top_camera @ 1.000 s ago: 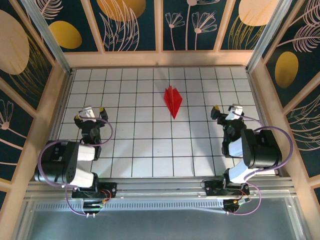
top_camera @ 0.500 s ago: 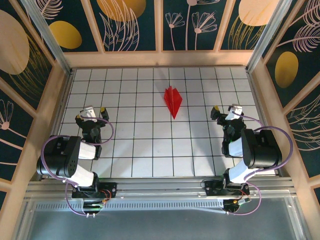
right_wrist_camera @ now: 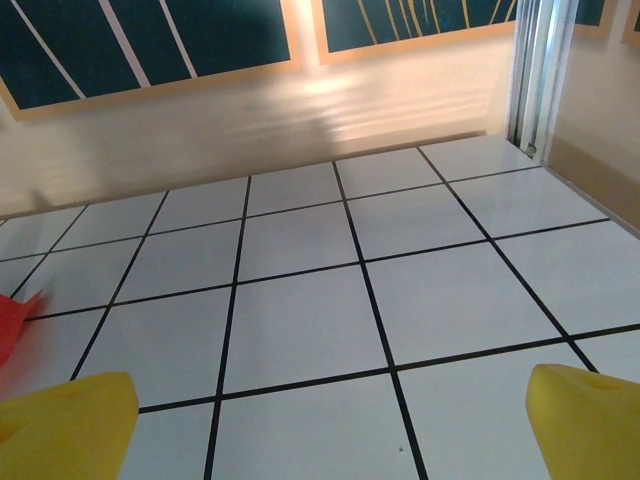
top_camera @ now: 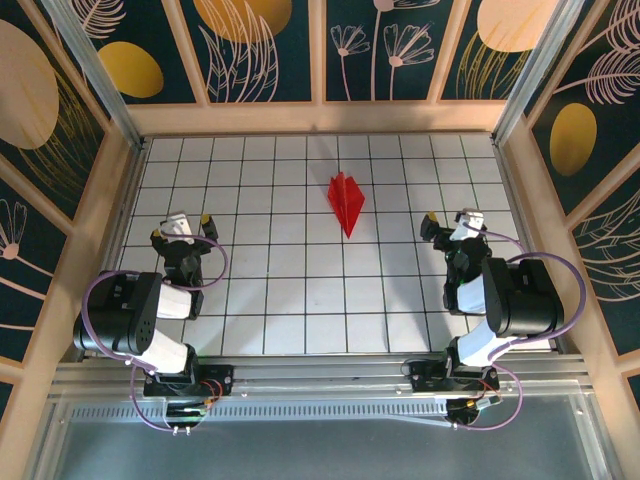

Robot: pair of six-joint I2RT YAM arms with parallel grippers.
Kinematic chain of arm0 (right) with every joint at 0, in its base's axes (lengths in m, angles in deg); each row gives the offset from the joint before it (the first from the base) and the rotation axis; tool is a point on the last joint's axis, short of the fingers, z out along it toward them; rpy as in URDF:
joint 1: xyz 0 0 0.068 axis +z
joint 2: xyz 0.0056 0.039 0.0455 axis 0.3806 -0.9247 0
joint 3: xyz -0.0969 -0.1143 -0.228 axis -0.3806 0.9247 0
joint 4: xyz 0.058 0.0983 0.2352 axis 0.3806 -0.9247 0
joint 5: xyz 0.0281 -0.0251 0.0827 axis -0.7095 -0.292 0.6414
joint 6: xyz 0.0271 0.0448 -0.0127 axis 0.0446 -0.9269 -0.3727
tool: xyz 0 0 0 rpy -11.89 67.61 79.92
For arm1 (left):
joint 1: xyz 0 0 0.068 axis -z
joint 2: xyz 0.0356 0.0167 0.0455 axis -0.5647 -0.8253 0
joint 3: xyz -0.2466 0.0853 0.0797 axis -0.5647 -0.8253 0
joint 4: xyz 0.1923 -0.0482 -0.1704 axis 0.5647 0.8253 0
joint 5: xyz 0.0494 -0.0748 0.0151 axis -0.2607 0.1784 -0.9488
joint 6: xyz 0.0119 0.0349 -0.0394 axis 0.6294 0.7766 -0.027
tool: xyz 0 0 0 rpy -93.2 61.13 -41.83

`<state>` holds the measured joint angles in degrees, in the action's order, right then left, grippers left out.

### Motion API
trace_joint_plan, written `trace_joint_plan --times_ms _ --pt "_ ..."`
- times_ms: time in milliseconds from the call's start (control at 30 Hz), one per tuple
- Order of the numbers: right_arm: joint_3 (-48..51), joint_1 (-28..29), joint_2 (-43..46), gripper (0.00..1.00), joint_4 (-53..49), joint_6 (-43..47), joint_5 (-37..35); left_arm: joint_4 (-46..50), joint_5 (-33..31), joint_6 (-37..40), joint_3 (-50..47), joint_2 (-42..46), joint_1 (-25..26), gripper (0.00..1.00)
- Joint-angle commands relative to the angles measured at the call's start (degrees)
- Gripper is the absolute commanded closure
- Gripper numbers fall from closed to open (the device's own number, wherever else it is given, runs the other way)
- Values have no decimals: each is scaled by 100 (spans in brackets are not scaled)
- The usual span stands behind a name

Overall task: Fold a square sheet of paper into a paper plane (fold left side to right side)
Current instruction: Reset both arms

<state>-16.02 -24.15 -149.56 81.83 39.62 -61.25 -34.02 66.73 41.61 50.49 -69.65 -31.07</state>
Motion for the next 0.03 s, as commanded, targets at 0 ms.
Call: trace_joint_plan --times_ms 0 --pt "-69 34 -4 1 72 84 -12 -309 105 51 78 7 -41 1"
